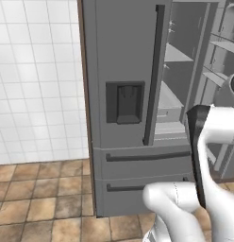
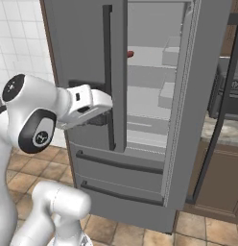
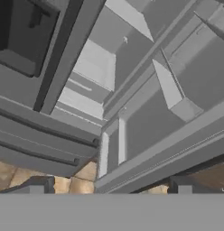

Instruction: Move the hot dog bun to the plate on the dining table and place the condiment next to that plate. Then navigate to the fridge and take the sausage and place it on the plate as well.

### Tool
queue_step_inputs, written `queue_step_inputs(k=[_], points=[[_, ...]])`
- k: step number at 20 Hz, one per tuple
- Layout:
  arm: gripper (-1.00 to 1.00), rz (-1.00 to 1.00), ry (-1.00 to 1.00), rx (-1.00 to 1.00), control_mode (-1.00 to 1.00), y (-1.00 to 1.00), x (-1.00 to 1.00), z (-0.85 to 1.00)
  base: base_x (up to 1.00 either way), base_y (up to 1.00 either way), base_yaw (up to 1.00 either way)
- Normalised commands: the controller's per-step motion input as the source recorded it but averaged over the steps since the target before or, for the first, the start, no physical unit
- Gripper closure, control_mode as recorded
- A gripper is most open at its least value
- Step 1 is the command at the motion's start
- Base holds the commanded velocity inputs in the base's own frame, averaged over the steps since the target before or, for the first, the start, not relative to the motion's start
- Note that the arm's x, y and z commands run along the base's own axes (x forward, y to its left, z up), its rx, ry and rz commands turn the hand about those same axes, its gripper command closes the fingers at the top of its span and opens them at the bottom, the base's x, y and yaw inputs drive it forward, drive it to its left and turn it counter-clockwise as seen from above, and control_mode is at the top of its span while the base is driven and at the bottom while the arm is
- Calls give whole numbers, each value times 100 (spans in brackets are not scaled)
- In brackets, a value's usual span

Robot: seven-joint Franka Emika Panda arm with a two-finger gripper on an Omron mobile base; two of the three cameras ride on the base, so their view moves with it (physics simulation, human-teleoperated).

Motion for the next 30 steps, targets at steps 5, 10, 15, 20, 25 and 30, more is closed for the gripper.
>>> queue_step_inputs(k=[5,10,15,20,25,30], points=[[-100,-4,-4,37,-100,88,0,-2,0,0,0],[-100,0,-1,43,-100,31,19,48,0,0,0],[-100,0,-7,28,-100,0,37,44,0,0,0],[-100,0,-7,8,-100,0,48,5,0,0,0],[-100,-4,-4,0,-100,3,48,-1,0,0,0],[-100,-9,-8,0,-100,12,52,0,0,0,0]])
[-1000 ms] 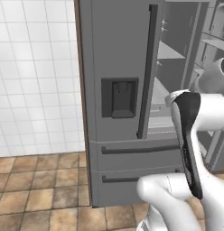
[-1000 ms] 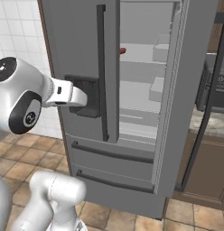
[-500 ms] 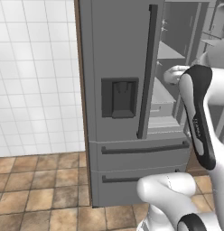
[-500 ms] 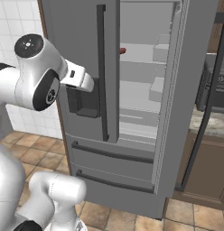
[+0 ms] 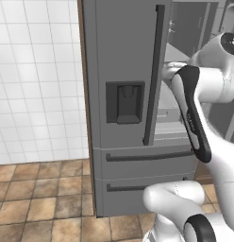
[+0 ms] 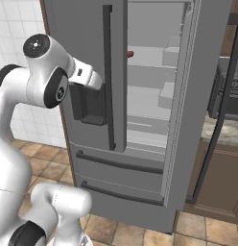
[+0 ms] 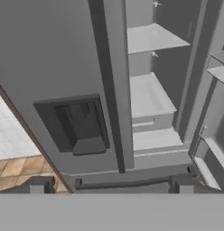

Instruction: Move the hot dog bun to the plate on the dining table and place the condiment next to that plate. Then navigate to the fridge and take the sausage and place it on the plate as well.

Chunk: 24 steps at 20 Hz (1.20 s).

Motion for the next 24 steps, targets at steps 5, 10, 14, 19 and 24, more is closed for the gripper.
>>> queue_step_inputs(k=[5,10,14,19,24], points=[[-100,-10,-9,0,-100,3,49,0,0,0,0],[-100,-8,-2,0,-100,0,43,0,0,0,0],[-100,-1,0,0,-100,0,71,0,0,0,0],[-100,0,1,0,-100,0,80,0,0,0,0],[-100,0,0,0,-100,0,72,-1,0,0,0]])
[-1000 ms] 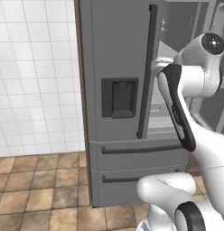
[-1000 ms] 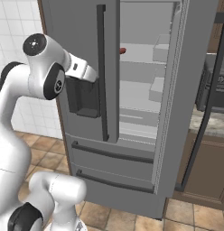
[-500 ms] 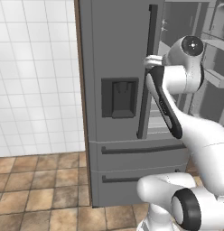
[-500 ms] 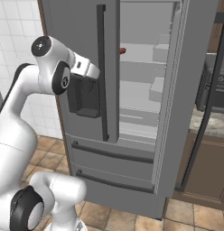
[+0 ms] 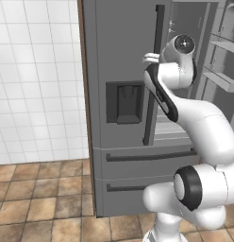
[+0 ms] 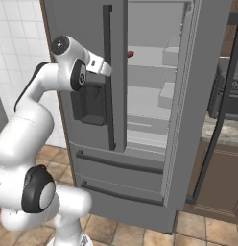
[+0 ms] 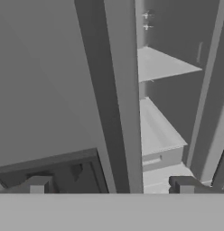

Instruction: Move the hot dog bun to the plate on the dining table and place the condiment next to that plate. Then navigate to the fridge and take the sausage and place it on the plate as well.

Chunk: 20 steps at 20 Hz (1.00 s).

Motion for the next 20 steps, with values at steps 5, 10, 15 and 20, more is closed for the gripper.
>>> queue_step_inputs(k=[5,10,15,20], points=[[-100,0,0,0,-100,-2,54,-1,0,0,0],[-100,0,0,0,-100,-14,38,-2,0,0,0],[-100,0,0,0,-100,-20,35,-4,0,0,0],[-100,0,0,0,-100,-11,44,-5,0,0,0]])
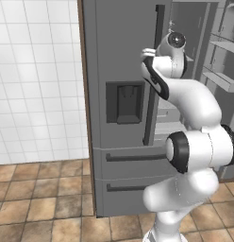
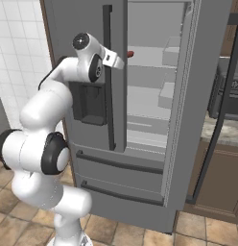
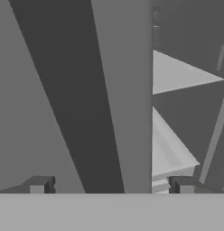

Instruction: Move the hot dog bun to the plate on the dining table and place the condiment next to that plate. Then navigate to the fridge and take the sausage and place it on the plate as well.

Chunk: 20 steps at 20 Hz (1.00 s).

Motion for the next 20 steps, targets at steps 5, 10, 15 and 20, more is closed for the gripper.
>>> queue_step_inputs(k=[5,10,15,20], points=[[-100,1,0,1,-100,0,49,-7,0,0,0],[100,0,0,1,-100,0,53,-11,0,0,0],[100,1,0,0,-100,0,47,-14,0,0,0],[100,6,-3,0,-100,14,5,-8,0,0,0]])
